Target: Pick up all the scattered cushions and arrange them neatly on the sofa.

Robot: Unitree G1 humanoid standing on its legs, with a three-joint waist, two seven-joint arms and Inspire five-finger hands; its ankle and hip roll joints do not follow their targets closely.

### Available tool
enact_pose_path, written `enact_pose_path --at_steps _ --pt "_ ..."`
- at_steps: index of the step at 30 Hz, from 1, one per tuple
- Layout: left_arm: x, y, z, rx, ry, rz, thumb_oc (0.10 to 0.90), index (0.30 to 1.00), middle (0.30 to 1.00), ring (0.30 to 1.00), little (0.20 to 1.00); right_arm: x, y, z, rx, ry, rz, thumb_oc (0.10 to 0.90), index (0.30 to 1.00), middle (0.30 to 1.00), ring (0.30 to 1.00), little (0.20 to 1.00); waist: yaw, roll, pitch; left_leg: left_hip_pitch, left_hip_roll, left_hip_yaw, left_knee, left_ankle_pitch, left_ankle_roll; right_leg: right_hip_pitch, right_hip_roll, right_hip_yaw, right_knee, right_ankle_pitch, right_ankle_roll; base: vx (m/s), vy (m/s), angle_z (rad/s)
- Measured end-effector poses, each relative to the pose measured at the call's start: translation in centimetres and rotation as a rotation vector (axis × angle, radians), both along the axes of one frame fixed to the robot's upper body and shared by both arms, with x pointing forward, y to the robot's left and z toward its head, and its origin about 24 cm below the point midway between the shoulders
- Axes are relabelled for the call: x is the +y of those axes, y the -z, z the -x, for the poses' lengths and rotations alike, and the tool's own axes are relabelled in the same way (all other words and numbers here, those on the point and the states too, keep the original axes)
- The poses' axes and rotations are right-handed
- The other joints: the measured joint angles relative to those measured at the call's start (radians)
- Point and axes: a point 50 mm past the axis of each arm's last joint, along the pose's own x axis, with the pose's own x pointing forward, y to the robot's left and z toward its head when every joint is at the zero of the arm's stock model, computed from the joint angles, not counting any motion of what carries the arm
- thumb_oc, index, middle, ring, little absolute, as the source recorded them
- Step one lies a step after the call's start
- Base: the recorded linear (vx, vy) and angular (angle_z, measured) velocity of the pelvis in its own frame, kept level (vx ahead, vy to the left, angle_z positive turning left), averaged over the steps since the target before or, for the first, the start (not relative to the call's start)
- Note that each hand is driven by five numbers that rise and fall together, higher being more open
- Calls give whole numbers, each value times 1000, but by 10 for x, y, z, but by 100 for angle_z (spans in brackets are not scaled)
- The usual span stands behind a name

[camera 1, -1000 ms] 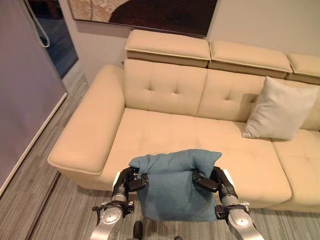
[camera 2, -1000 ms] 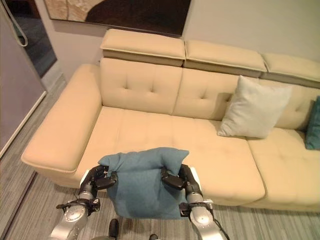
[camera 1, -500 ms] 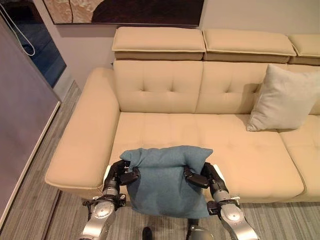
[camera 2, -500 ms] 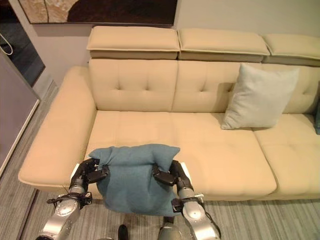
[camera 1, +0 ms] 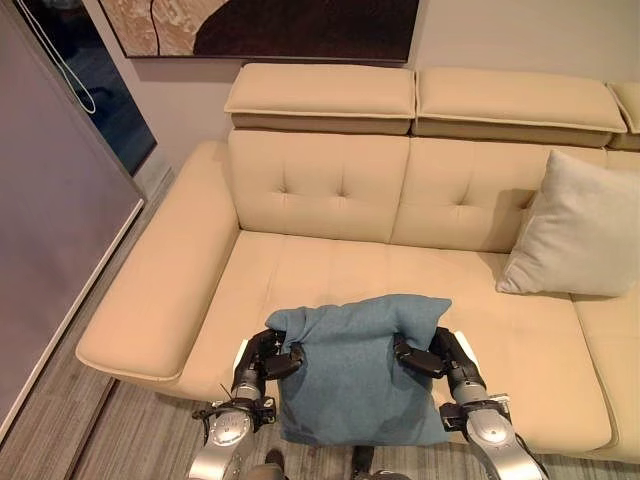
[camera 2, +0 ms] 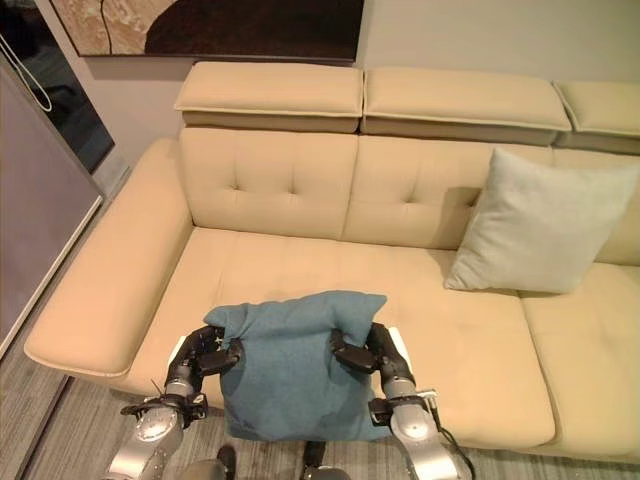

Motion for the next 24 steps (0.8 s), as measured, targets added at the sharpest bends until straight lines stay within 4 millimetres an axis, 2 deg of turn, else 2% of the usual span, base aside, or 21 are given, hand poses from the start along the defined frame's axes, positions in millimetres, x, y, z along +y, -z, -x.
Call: enact_pose_path --at_steps 3,4,5,6,8,9,10,12,14,16,18,20,21,22,23,24 --pt "2 0 -1 -1 1 -7 400 300 300 300 300 2 0 0 -2 4 -11 400 300 300 300 300 21 0 2 -39 20 5 -15 28 2 9 26 5 -6 -7 4 201 166 -19" --pt "3 1 1 7 0 -12 400 300 300 300 300 4 1 0 0 5 -19 400 300 300 300 300 22 0 2 -26 17 6 -17 23 10 22 28 9 -6 -11 10 113 113 -37" --pt "4 3 4 24 -3 -15 400 300 300 300 300 6 3 2 5 6 -26 400 300 300 300 300 21 13 -4 4 18 -2 -30 16 29 36 37 22 8 -19 24 148 168 -48" --pt "8 4 4 36 0 -31 400 300 300 300 300 10 5 3 9 9 -44 400 300 300 300 300 19 8 -7 27 6 8 -44 62 51 43 20 42 26 -36 48 119 170 -50" --pt "11 5 6 41 7 -41 400 300 300 300 300 12 5 3 7 5 -50 400 300 300 300 300 16 4 -9 47 -20 32 -62 86 74 26 -18 69 71 -54 81 116 172 -36" --pt "13 5 7 42 14 -48 400 300 300 300 300 14 5 3 8 5 -55 400 300 300 300 300 14 -3 -9 59 -41 41 -65 80 87 21 -38 81 85 -60 91 132 197 -41" --pt "17 6 9 49 8 -57 400 300 300 300 300 19 5 2 2 2 -74 400 300 300 300 300 23 -5 -9 88 -57 80 -89 76 101 -9 -70 101 151 -75 111 89 132 -37" --pt "23 6 10 51 6 -74 400 300 300 300 300 25 5 1 1 -8 -90 400 300 300 300 300 24 -5 -8 107 -72 96 -91 79 126 -25 -95 111 210 -99 138 72 101 -23" --pt "30 3 8 40 -3 -89 400 300 300 300 300 30 5 -1 0 -32 -100 400 300 300 300 300 29 -11 -8 120 -79 105 -94 69 139 -42 -110 113 262 -113 165 81 63 -6" --pt "35 0 7 30 -26 -92 400 300 300 300 300 35 3 -4 -10 -39 -120 400 300 300 300 300 32 -11 -7 136 -79 101 -115 67 142 -60 -113 114 305 -119 175 112 38 -4" --pt "34 -1 7 26 -25 -92 400 300 300 300 300 36 2 -5 -13 -40 -121 400 300 300 300 300 37 -6 -4 155 -76 97 -133 70 146 -68 -115 113 304 -138 194 101 -27 0" --pt "33 -3 4 13 -22 -91 400 300 300 300 300 35 1 -7 -20 -41 -114 400 300 300 300 300 34 -2 0 154 -77 83 -140 70 144 -73 -120 108 226 -131 190 79 -43 17" --pt "33 -4 3 9 -20 -90 400 300 300 300 300 34 1 -7 -20 -40 -111 400 300 300 300 300 27 -3 0 151 -80 74 -143 72 141 -66 -124 105 154 -100 183 74 -35 35" --pt "33 -4 3 10 -20 -92 400 300 300 300 300 33 1 -6 -18 -41 -107 400 300 300 300 300 23 -5 0 160 -85 62 -155 79 130 -54 -129 103 121 -23 176 86 -54 39" --pt "31 -3 4 11 -24 -82 400 300 300 300 300 31 1 -6 -15 -37 -99 400 300 300 300 300 19 5 0 162 -78 55 -158 82 127 -38 -118 94 106 -12 154 86 -54 21" --pt "29 -4 4 4 -26 -76 400 300 300 300 300 29 1 -6 -17 -34 -91 400 300 300 300 300 21 14 0 163 -67 55 -161 82 119 -36 -101 93 97 -10 152 71 -50 11"
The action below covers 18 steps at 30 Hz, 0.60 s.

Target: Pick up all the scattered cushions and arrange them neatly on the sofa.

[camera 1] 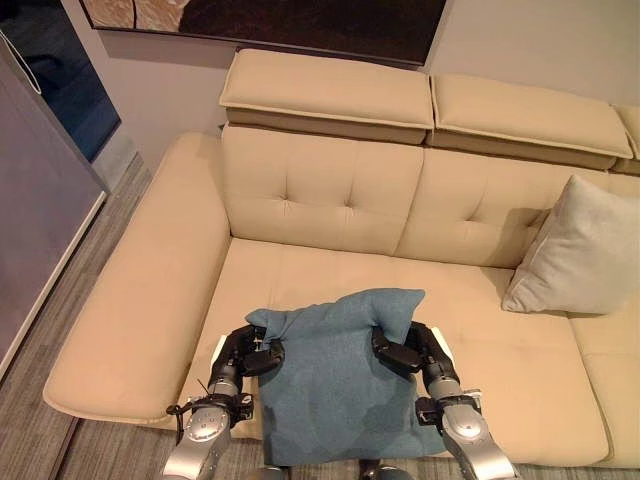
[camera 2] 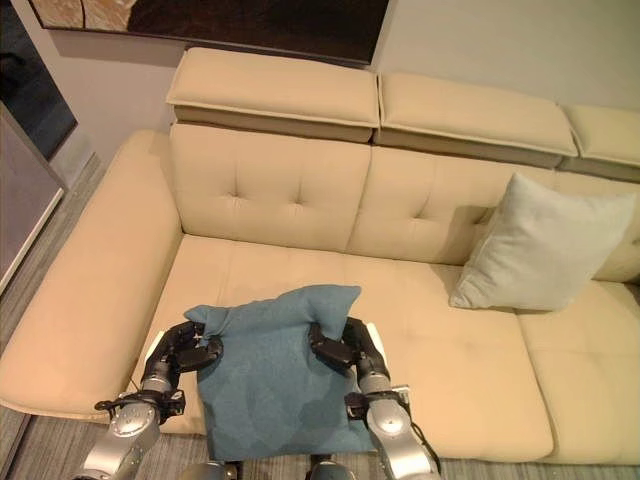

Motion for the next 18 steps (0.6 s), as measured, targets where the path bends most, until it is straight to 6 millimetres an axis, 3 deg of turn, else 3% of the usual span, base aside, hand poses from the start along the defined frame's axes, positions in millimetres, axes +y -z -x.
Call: enact_pose_path --at_steps 4,7,15,18 --pt "-9 -13 -9 -63 21 15 400 300 300 300 300 -11 -6 -5 -25 10 60 400 300 300 300 300 -4 11 -1 -16 38 -10 -6 7 -34 30 49 -13 -97 34 -33 40 -63 0" --pt "-15 -25 -20 -119 40 19 400 300 300 300 300 -15 -14 -12 -61 42 79 400 300 300 300 300 -15 20 -2 -45 51 -29 -6 16 -49 10 62 -34 -96 38 -38 -24 -55 12" --pt "-27 -80 -72 -334 -2 -9 400 300 300 300 300 -6 -74 -68 -316 75 118 400 300 300 300 300 -16 49 -3 -127 54 -47 -5 39 -59 -64 65 -49 -97 56 -58 -29 -15 7" --pt "-32 -126 -102 -487 -23 -31 400 300 300 300 300 4 -116 -94 -471 90 119 400 300 300 300 300 -14 64 3 -157 52 -54 -5 49 -58 -89 63 -58 -97 62 -61 -47 4 8"
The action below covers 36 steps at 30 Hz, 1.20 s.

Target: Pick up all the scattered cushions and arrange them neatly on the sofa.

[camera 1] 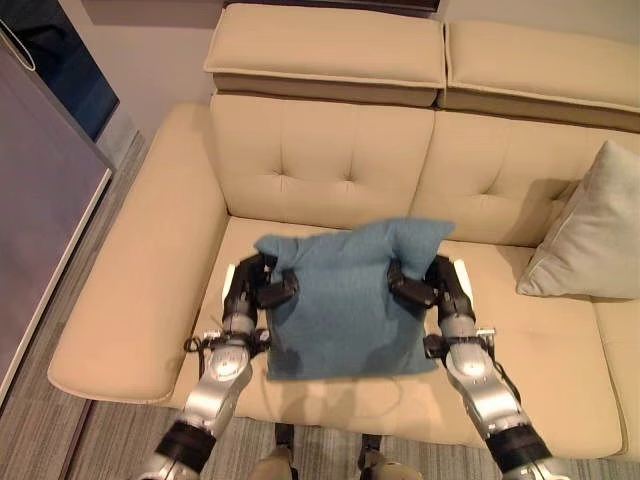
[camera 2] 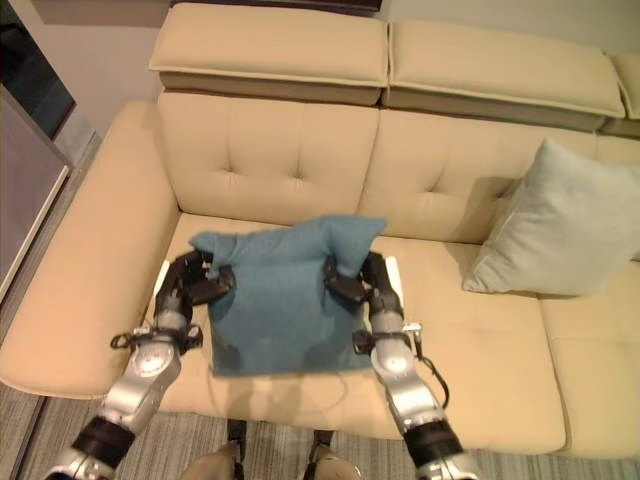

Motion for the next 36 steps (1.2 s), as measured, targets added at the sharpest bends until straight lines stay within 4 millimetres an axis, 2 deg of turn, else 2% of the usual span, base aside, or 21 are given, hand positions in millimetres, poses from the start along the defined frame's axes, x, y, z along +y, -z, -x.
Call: enact_pose_path --at_steps 5,9,11,15,21,23,24,25,26,32,36 --pt "-7 -63 -25 -223 -32 -4 400 300 300 300 300 2 -59 -27 -199 52 21 400 300 300 300 300 13 25 13 -22 -4 -1 0 3 -1 -18 1 -4 0 2 -2 -84 2 3" --pt "-20 -124 -48 -408 -58 -12 400 300 300 300 300 0 -119 -47 -380 135 68 400 300 300 300 300 17 33 18 -121 -6 -11 0 25 -1 -113 1 -8 1 19 -3 -56 7 6" --pt "-23 -126 -50 -416 -58 -18 400 300 300 300 300 -2 -122 -49 -397 161 71 400 300 300 300 300 15 33 19 -130 -8 -12 0 25 -1 -121 -1 -6 1 19 -3 -1 19 6" --pt "-27 -116 -56 -367 -52 -63 400 300 300 300 300 -9 -115 -54 -362 195 113 400 300 300 300 300 8 33 20 -176 -9 -14 0 25 -1 -163 -3 -2 1 19 -3 8 10 3" --pt "-23 -84 -52 -273 -58 -63 400 300 300 300 300 -6 -78 -52 -247 181 135 400 300 300 300 300 -8 30 25 -189 -9 -7 1 25 -1 -180 -4 2 1 19 -3 1 5 -1" --pt "-20 -83 -51 -274 -68 -56 400 300 300 300 300 3 -73 -52 -237 163 108 480 420 420 420 420 -15 19 32 -177 -9 1 1 25 -1 -173 -4 13 1 19 -3 3 15 -11" --pt "-18 -83 -51 -272 -74 -51 455 382 382 382 382 5 -72 -52 -234 162 99 591 587 587 587 587 -17 16 33 -168 -8 2 1 25 -1 -165 -4 18 1 19 -3 -3 -1 -8" --pt "-18 -83 -51 -272 -75 -52 690 735 735 735 735 5 -71 -52 -233 162 100 800 900 900 900 900 -18 16 33 -163 -8 1 1 25 -1 -159 -4 18 1 19 -3 0 0 0" --pt "-18 -82 -51 -271 -73 -55 800 900 900 900 900 5 -69 -52 -227 162 97 800 900 900 900 900 -19 16 34 -158 -8 1 1 25 -1 -155 -3 18 1 19 -3 0 0 0" --pt "-10 -78 -53 -260 -87 -125 800 900 900 900 900 -2 -65 -53 -206 186 100 800 900 900 900 900 -19 16 34 -150 -8 0 1 25 -1 -142 -3 16 1 19 -3 -11 -3 2" --pt "10 -80 -62 -232 -91 -243 800 900 900 900 900 -22 -75 -62 -185 235 178 800 900 900 900 900 -16 16 34 -152 -8 -8 0 25 -2 -139 -3 12 1 14 4 -33 -8 6"
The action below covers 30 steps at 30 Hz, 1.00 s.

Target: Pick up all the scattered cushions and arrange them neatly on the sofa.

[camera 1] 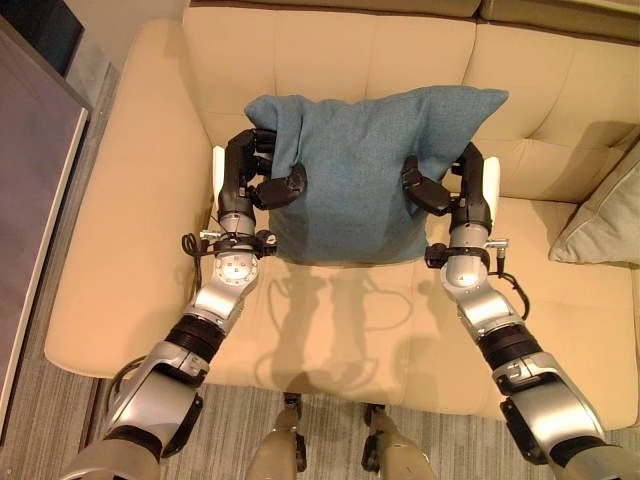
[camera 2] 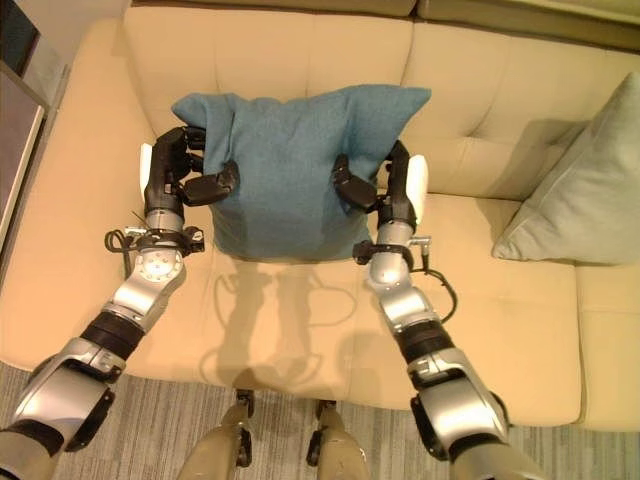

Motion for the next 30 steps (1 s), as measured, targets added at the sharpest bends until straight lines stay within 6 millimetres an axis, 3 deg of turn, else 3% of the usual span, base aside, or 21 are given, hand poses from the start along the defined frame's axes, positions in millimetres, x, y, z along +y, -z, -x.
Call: enact_pose_path --at_steps 5,8,11,14,16,18,23,27,30 --pt "14 8 5 21 -11 4 800 900 900 900 900 -15 -6 1 -6 39 29 800 900 900 900 900 0 0 0 0 0 -13 0 6 -8 6 1 -4 0 -4 6 9 -9 6" --pt "23 28 12 72 -31 74 800 900 900 900 900 -22 3 5 22 60 27 800 900 900 900 900 1 0 0 14 1 -16 0 6 -9 21 2 -7 0 -1 2 17 -6 2" --pt "43 61 30 148 -105 190 800 900 900 900 900 -34 18 18 40 92 -30 800 900 900 900 900 1 0 0 29 1 -16 0 6 -9 38 2 -13 0 -4 5 44 -13 4" --pt "72 105 60 272 -222 272 800 900 900 900 900 -45 41 36 93 105 -68 800 900 900 900 900 3 0 0 53 0 -11 0 6 -9 61 0 -10 0 -6 9 14 -4 1" --pt "82 131 81 348 -274 307 800 900 900 900 900 -45 60 48 143 90 -73 800 900 900 900 900 5 0 0 77 -2 -1 0 5 -8 85 -3 -3 0 -10 13 20 -9 -3" --pt "84 142 92 390 -283 309 800 900 900 900 900 -44 72 54 185 75 -90 800 900 900 900 900 10 0 0 87 -1 2 -1 3 -9 94 -2 2 -1 -20 25 9 -13 -5" --pt "71 185 138 533 -238 331 800 900 900 900 900 -42 138 98 411 27 -130 800 900 900 900 900 26 0 0 130 6 9 -1 -21 -17 131 0 13 -1 -30 32 4 -25 -5" --pt "69 210 166 655 -225 311 800 900 900 900 900 -47 170 128 546 30 -132 800 900 900 900 900 25 -1 -1 159 6 10 -2 -28 -10 159 -1 21 -1 -30 30 -6 -29 -2" --pt "72 240 200 820 -233 264 800 900 900 900 900 -51 195 155 661 41 -153 800 900 900 900 900 21 4 -18 185 5 11 -2 -32 -8 184 0 24 -1 -34 27 -10 -38 -1"
